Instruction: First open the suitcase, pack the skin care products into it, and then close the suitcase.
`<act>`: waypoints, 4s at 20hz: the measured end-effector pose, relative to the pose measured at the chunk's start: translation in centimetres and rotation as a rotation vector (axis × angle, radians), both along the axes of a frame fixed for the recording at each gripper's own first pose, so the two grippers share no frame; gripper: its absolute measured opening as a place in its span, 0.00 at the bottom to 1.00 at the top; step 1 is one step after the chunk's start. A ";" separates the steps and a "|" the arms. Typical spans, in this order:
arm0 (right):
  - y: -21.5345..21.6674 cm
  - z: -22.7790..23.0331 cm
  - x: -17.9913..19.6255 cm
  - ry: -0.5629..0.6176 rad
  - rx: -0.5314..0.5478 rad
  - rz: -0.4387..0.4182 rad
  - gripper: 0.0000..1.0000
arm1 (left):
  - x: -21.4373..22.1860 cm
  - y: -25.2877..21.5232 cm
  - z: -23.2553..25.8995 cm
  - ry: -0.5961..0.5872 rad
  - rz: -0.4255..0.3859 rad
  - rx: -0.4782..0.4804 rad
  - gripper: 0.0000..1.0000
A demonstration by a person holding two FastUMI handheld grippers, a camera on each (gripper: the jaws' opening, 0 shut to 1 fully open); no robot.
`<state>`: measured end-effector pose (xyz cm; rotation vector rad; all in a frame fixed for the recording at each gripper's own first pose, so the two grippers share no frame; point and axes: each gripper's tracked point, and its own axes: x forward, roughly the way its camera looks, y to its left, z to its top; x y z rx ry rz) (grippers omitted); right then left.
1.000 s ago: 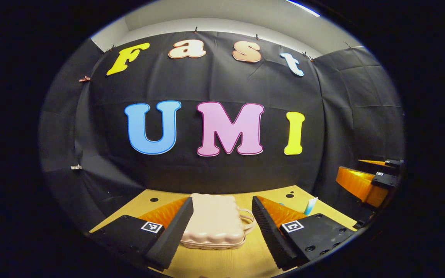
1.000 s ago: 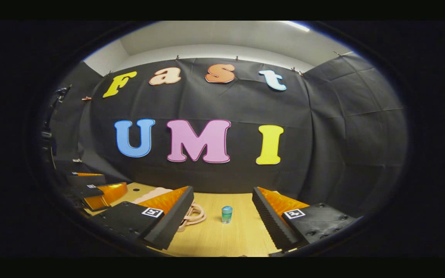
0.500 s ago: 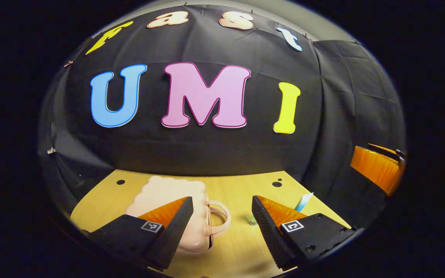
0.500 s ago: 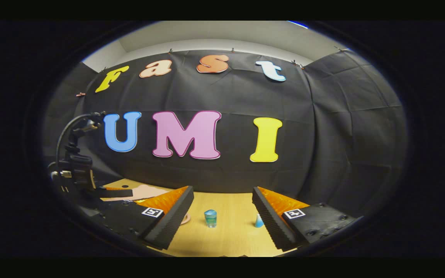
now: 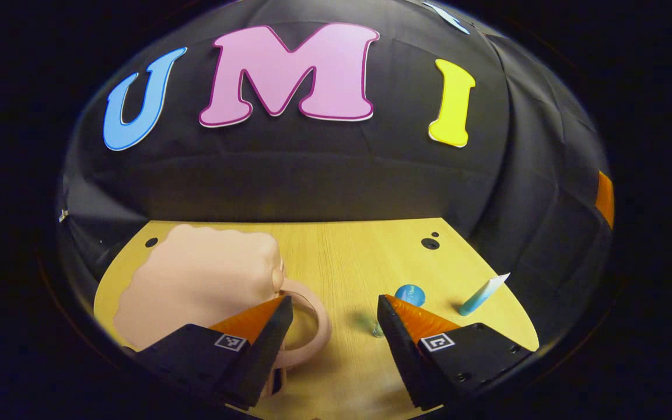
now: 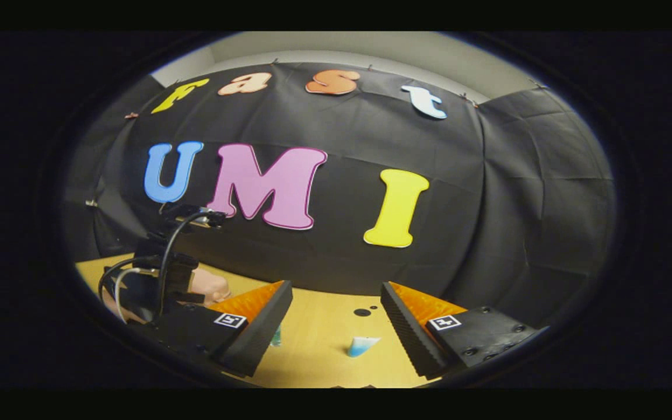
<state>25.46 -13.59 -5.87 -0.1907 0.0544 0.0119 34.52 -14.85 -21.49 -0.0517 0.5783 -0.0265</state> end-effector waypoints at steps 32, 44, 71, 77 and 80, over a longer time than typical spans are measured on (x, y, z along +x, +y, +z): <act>4.7 -0.4 -1.5 0.086 0.157 0.012 0.96 | 2.4 6.1 8.6 0.039 0.058 -0.232 0.06; 10.2 2.3 -4.6 0.042 0.133 0.050 0.97 | -0.9 32.0 17.6 -0.011 0.171 -0.205 0.06; 8.9 -2.4 -6.1 0.202 0.189 -0.176 0.97 | -4.0 56.3 2.8 -0.083 0.514 -0.103 0.97; 2.2 -3.4 -4.5 0.213 0.215 -0.168 0.97 | -7.3 39.2 18.0 -0.456 0.362 -0.008 0.96; -1.6 -5.0 -3.7 0.232 0.244 -0.146 0.97 | -8.0 27.8 17.3 -0.454 0.302 -0.044 0.96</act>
